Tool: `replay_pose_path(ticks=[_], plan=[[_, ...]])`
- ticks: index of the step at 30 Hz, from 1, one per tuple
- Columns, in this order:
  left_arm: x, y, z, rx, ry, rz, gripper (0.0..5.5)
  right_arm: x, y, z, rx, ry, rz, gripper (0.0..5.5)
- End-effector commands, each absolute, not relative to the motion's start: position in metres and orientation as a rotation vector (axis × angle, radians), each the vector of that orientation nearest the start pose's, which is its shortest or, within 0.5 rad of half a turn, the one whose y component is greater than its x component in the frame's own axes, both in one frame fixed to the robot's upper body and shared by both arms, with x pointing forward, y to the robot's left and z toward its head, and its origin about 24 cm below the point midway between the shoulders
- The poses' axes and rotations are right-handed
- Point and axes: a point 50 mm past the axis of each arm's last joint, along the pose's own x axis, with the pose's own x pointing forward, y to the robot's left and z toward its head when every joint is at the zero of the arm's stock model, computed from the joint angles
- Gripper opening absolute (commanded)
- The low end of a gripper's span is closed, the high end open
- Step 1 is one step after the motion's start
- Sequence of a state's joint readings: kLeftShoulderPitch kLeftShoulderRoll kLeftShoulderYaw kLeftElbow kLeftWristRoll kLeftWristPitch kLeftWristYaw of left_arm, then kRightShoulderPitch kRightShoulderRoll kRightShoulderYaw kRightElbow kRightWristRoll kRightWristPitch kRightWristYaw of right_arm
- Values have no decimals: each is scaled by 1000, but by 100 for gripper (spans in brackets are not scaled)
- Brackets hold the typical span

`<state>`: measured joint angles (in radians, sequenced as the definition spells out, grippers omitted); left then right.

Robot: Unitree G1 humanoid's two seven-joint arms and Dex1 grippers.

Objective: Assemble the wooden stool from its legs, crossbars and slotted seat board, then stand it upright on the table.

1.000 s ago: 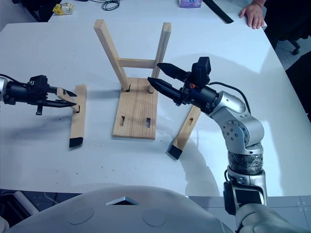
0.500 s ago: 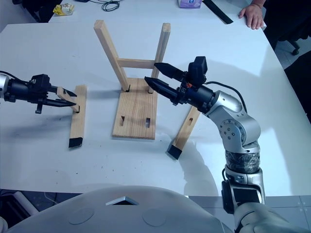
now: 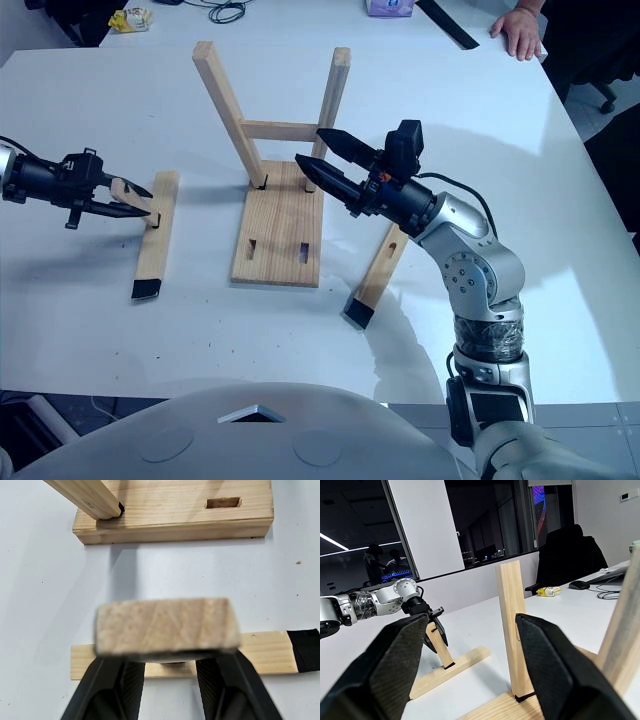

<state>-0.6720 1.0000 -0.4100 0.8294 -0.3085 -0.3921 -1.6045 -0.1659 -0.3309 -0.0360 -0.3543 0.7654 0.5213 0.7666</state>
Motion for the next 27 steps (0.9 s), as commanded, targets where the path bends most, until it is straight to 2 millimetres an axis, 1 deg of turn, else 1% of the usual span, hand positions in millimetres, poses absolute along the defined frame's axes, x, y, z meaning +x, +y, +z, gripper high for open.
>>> replay_pose_path(ticks=[1, 4, 7, 10, 14, 16, 20, 27], plan=[[235, 318, 47, 568, 952, -1504, 130, 241, -135, 142, 335, -98, 1083, 322], [228, 317, 44, 542, 948, -1515, 130, 241, -135, 141, 341, -98, 1081, 322], [230, 315, 45, 542, 946, -1522, 130, 240, -135, 140, 344, -97, 1076, 322], [237, 314, 50, 535, 936, -1502, 130, 240, -135, 141, 345, -97, 1079, 322], [253, 310, 60, 488, 891, -1445, 130, 239, -136, 140, 349, -93, 1083, 322], [257, 310, 63, 475, 894, -1432, 130, 239, -135, 140, 352, -90, 1086, 322], [257, 311, 61, 465, 906, -1426, 130, 240, -134, 140, 353, -84, 1102, 322], [247, 309, 52, 447, 871, -1451, 130, 243, -138, 142, 344, -86, 1091, 322]])
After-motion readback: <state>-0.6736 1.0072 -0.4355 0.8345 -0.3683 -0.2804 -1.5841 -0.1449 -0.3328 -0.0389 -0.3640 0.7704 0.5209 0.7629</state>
